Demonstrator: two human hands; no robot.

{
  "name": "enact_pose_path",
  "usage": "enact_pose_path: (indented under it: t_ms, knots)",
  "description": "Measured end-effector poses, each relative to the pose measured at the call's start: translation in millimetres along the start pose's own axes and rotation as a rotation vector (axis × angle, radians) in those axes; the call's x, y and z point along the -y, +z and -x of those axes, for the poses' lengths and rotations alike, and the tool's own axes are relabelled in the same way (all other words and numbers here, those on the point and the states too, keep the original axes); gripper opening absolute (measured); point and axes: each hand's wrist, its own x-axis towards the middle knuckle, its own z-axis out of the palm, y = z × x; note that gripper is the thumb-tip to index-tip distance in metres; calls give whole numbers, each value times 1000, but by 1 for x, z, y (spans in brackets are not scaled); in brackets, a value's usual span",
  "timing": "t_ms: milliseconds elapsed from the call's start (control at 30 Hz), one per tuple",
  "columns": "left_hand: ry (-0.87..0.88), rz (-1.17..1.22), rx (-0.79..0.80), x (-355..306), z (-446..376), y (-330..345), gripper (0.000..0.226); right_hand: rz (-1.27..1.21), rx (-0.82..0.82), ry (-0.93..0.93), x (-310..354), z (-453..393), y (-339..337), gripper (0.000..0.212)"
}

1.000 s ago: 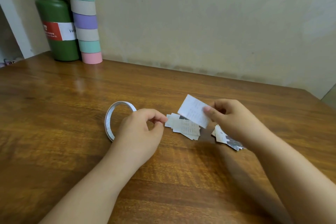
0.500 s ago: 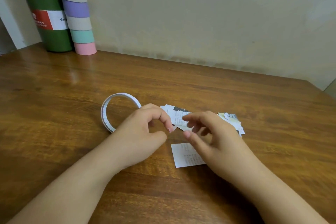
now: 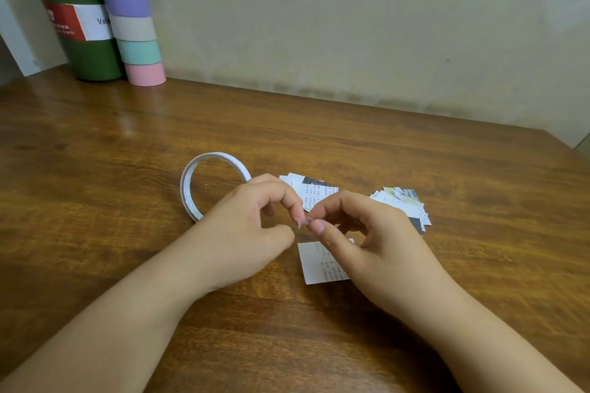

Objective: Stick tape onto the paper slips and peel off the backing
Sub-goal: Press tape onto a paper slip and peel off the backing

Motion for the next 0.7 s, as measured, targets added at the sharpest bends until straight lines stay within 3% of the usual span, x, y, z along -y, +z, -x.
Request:
enact_pose_path:
  t_ms: [300, 500, 633, 700]
  knots:
    - [17, -43, 30, 0, 1, 1, 22, 99, -12, -26, -2, 0, -1, 17]
    - [16, -109, 36, 0, 3, 3, 22, 43, 91, 19, -3, 1, -5, 14]
    - [1, -173, 95, -2, 5, 4, 29, -20, 103, 107, -4, 1, -8, 13]
    - [-23, -250, 131, -1, 6, 3, 49, -122, 106, 158, -2, 1, -9, 17]
